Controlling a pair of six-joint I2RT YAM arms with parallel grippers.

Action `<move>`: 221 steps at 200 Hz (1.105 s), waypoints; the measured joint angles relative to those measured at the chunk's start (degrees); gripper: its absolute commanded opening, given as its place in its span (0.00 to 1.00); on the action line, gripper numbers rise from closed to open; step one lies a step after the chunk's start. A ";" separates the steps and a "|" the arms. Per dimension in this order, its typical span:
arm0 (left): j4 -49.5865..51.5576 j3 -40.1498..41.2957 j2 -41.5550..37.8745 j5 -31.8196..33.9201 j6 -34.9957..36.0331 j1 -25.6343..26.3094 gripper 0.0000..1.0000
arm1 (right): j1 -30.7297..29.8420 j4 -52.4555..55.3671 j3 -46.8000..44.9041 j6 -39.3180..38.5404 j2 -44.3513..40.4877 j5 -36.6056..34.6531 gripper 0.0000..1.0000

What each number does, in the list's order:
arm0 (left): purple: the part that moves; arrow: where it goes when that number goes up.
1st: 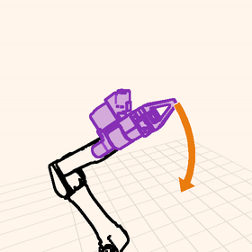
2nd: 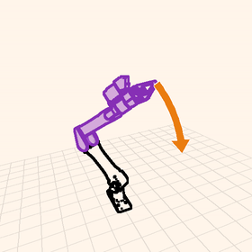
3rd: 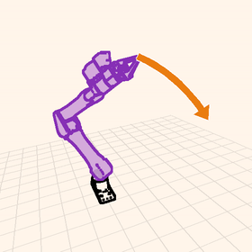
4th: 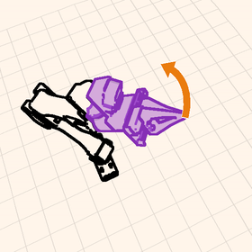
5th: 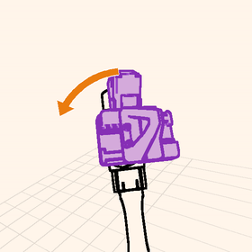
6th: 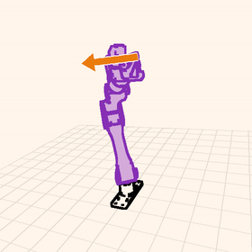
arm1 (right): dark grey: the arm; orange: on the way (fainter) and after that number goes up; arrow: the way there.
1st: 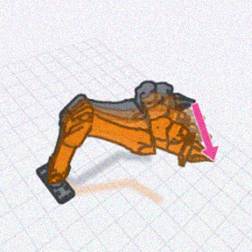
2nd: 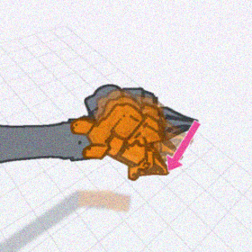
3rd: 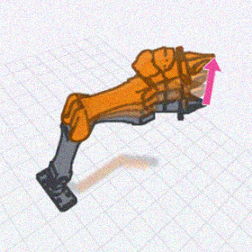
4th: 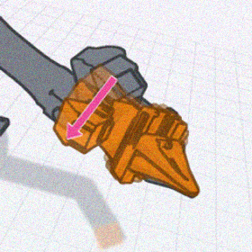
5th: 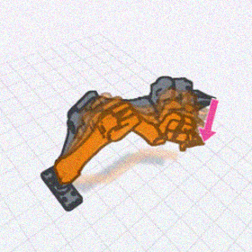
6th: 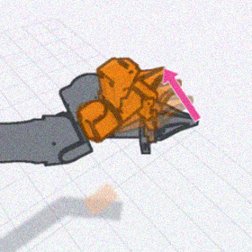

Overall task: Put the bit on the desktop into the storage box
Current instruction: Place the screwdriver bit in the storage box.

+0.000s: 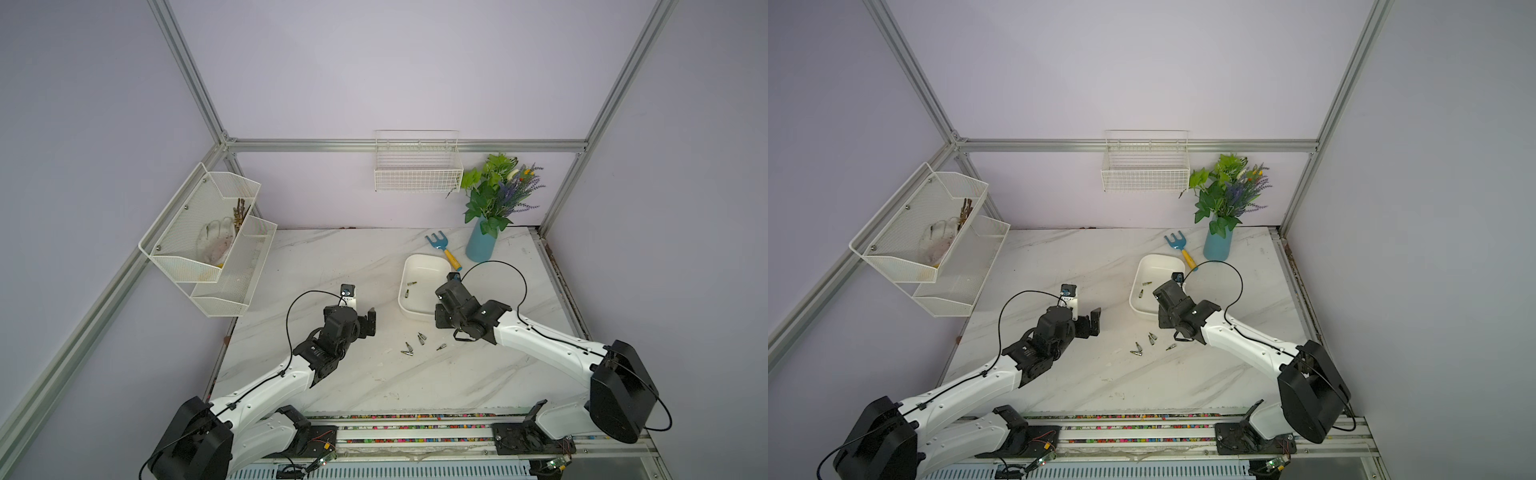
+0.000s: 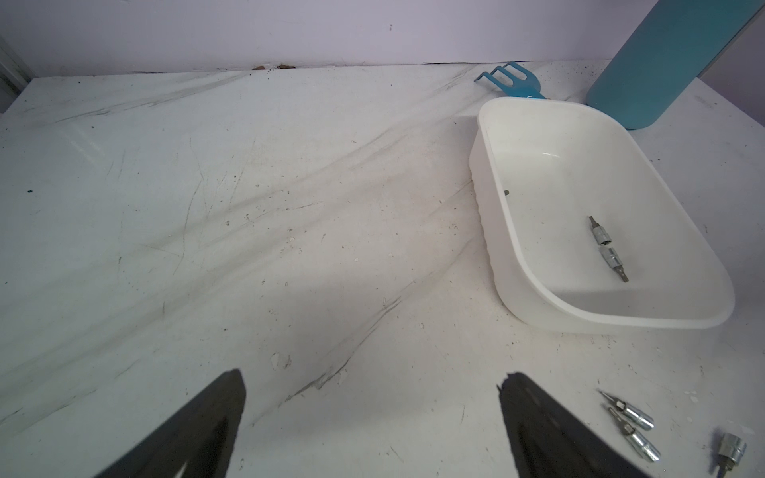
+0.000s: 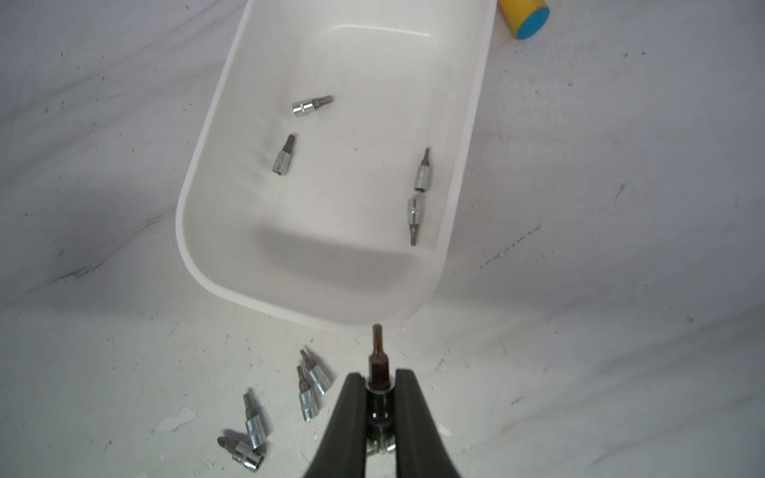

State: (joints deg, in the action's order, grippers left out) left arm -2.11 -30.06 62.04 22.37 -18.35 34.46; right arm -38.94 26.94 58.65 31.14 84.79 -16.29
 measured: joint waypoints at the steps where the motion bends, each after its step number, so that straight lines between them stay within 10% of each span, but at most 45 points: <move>1: 0.00 0.00 0.00 0.00 0.00 0.00 1.00 | 0.00 0.00 0.00 0.00 0.00 0.00 0.14; 62: -0.15 0.00 0.00 0.02 0.00 0.00 1.00 | 4.59 -6.43 12.20 -4.11 18.86 2.71 0.15; 92: -0.20 0.00 0.00 0.35 0.04 0.00 1.00 | 5.51 -6.45 16.17 -5.20 23.15 3.39 0.40; 221: -1.46 1.79 -2.10 -0.52 0.15 0.00 1.00 | 4.55 1.27 2.54 -5.42 3.10 11.56 0.59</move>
State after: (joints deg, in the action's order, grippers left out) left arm -3.57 -28.27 59.94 21.85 -18.20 34.46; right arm -34.39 28.21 61.19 25.71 87.90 -4.73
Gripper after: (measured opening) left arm 0.998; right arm 0.590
